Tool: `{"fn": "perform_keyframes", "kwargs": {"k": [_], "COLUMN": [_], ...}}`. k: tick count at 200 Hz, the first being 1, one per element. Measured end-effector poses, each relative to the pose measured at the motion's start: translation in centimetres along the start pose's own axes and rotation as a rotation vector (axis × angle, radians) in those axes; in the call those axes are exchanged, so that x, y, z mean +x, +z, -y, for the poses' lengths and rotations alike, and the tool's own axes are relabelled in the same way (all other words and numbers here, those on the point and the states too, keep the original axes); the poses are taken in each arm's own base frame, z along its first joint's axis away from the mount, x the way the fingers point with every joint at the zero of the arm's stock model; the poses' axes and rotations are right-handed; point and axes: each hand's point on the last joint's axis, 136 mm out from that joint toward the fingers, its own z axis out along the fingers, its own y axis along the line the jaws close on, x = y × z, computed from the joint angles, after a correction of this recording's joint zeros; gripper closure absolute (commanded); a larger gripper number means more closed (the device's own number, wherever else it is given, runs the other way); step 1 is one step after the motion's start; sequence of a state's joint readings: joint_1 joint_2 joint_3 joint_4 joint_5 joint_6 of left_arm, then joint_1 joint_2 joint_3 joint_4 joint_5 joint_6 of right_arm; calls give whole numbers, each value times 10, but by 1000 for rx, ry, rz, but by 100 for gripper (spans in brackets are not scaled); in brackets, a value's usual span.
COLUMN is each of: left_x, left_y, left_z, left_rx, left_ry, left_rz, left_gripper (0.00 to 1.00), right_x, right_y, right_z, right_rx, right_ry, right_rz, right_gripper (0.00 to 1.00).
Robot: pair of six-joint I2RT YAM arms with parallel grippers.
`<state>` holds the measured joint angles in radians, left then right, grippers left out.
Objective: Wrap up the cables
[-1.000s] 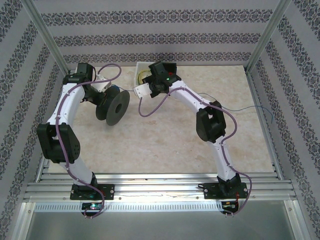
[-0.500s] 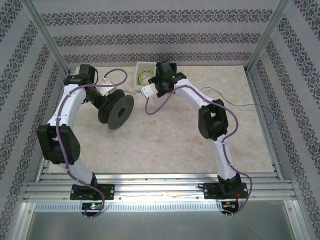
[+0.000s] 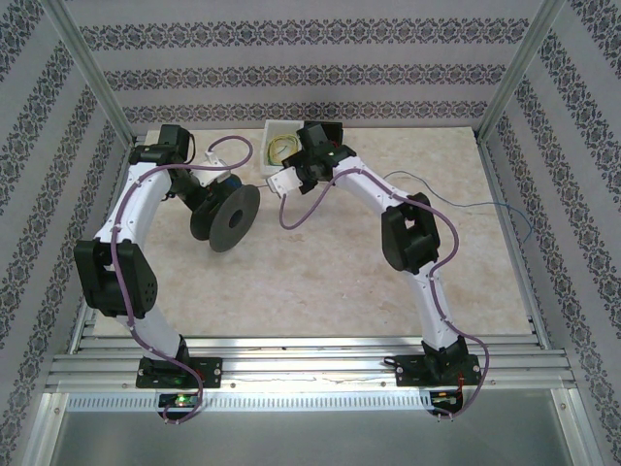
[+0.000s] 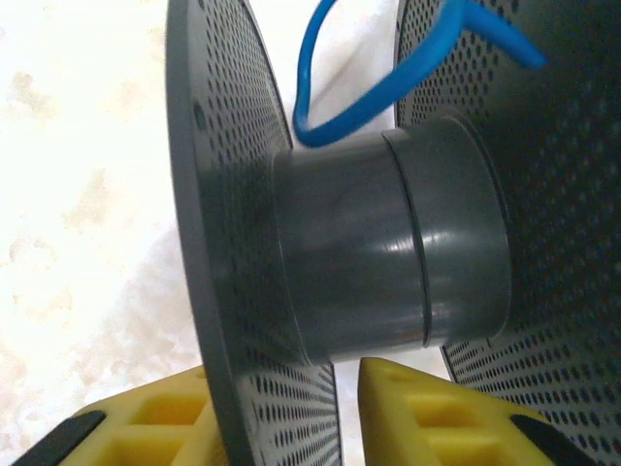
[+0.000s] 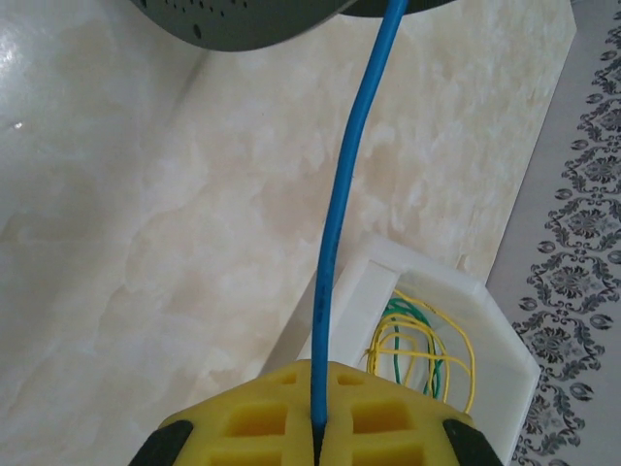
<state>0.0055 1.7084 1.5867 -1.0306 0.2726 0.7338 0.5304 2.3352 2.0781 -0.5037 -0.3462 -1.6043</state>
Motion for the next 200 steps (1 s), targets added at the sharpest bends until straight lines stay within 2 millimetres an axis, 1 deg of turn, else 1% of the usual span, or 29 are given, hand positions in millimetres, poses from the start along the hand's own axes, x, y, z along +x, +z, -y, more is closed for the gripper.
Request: {"fn": "perform_keyframes", "kwargs": {"k": [25, 49, 77, 100, 109, 138, 169, 184, 200], "left_x": [-3, -11, -22, -27, -27, -27, -22, -21, -22], "left_y": [-1, -7, -17, -23, -23, -17, 0, 4, 5], "left_z": [-2, -4, -5, 0, 2, 8, 9, 9, 9], "left_rx": [-6, -11, -12, 10, 24, 75, 114, 121, 124], "left_ry": [3, 14, 38, 52, 56, 51, 37, 33, 30], "left_rz": [14, 39, 78, 100, 103, 98, 65, 57, 60], "left_gripper": [60, 57, 56, 56, 56, 56, 56, 58, 62], "right_x": [-3, -5, -5, -5, -8, -13, -24, -28, -32], "right_y": [1, 6, 13, 16, 18, 20, 26, 27, 28], "right_z": [1, -1, -6, -10, -10, -11, -15, -16, -16], "right_rx": [4, 2, -10, -17, -19, -21, -32, -34, -36], "right_ry": [-5, -8, -5, -2, -5, -9, -18, -21, -25], "right_rz": [8, 14, 19, 25, 32, 46, 69, 79, 88], "right_gripper": [100, 100, 100, 100, 100, 100, 100, 100, 100]}}
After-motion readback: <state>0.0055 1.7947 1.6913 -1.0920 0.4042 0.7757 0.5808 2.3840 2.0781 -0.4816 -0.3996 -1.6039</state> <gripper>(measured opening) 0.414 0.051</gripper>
